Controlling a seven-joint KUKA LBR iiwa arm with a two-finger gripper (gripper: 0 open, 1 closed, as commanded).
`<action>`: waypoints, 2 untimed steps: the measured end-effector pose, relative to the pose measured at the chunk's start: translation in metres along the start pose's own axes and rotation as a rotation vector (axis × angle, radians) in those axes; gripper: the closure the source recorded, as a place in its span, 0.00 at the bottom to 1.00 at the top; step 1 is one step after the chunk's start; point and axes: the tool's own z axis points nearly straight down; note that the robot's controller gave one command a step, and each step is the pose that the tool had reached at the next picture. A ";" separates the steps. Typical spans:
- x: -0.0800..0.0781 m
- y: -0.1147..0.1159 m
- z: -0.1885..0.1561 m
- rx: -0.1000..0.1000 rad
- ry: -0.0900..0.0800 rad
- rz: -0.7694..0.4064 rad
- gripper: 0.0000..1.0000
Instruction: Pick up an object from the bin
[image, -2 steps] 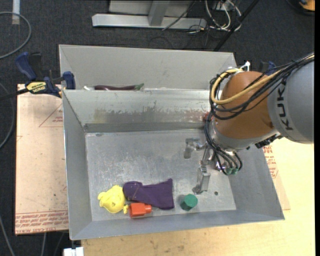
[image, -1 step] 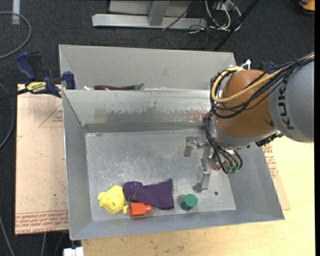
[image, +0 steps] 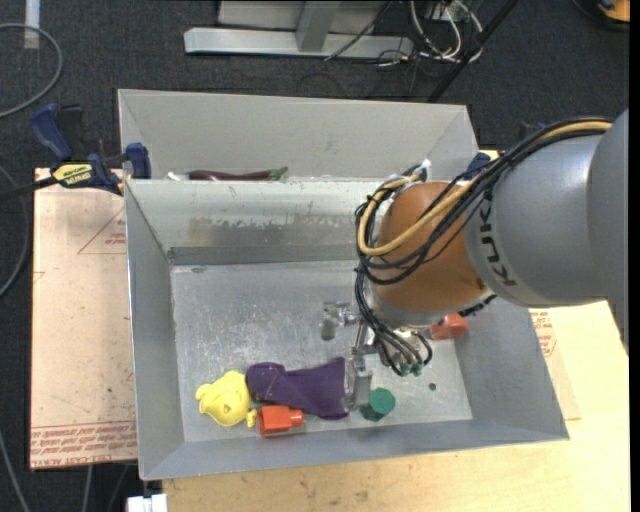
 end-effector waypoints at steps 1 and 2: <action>0.013 0.024 0.027 -0.002 0.010 -0.102 0.00; 0.009 0.041 0.018 -0.001 0.000 -0.008 0.00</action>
Offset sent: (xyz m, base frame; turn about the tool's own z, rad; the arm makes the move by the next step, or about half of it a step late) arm -0.0112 0.0539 -0.0160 0.0698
